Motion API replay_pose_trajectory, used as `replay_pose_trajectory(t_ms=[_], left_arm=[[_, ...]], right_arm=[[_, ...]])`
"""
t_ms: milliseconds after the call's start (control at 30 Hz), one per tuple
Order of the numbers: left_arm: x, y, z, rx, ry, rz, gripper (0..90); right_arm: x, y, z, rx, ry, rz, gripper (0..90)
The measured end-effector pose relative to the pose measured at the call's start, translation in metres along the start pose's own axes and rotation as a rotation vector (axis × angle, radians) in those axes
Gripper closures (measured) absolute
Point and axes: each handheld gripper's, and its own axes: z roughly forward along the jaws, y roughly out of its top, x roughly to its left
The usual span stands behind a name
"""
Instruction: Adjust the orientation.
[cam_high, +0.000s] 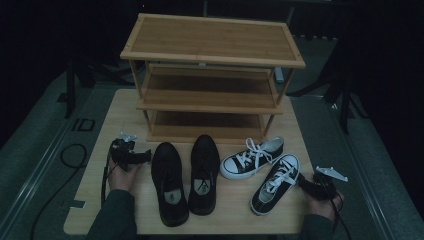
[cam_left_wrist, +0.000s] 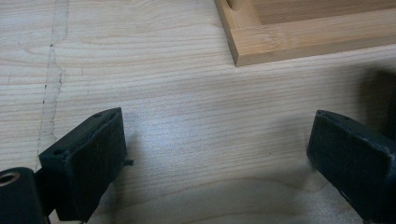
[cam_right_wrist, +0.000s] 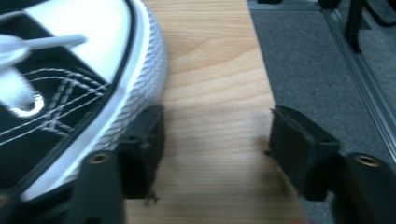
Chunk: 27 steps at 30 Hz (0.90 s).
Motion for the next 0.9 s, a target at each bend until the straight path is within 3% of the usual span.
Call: replay_pose_trajectory(t_ms=[133, 233, 467, 667, 800, 900], left_arm=[[0.0, 0.0, 0.0, 0.0, 0.0, 0.0, 4.6], [0.0, 0.0, 0.0, 0.0, 0.0, 0.0, 4.6], [-0.002, 0.0, -0.001, -0.005, 0.0, 0.0, 6.9], [-0.003, 0.001, -0.007, -0.018, -0.012, 0.008, 38.1], [-0.001, 0.001, -0.011, -0.008, -0.017, 0.0, 52.7], [0.002, 0.001, -0.014, 0.001, -0.052, -0.01, 61.3]], right_arm=[[-0.001, 0.0, 0.001, 0.006, -0.008, 0.01, 27.0], [-0.001, 0.0, 0.0, 0.0, 0.008, -0.008, 33.1], [-0.001, 0.0, 0.0, -0.001, 0.015, -0.009, 33.2], [-0.001, 0.001, 0.001, 0.001, 0.01, -0.002, 31.4], [-0.001, 0.001, 0.001, 0.001, 0.01, -0.002, 31.2], [-0.001, 0.001, 0.001, 0.001, 0.01, -0.002, 31.2]])
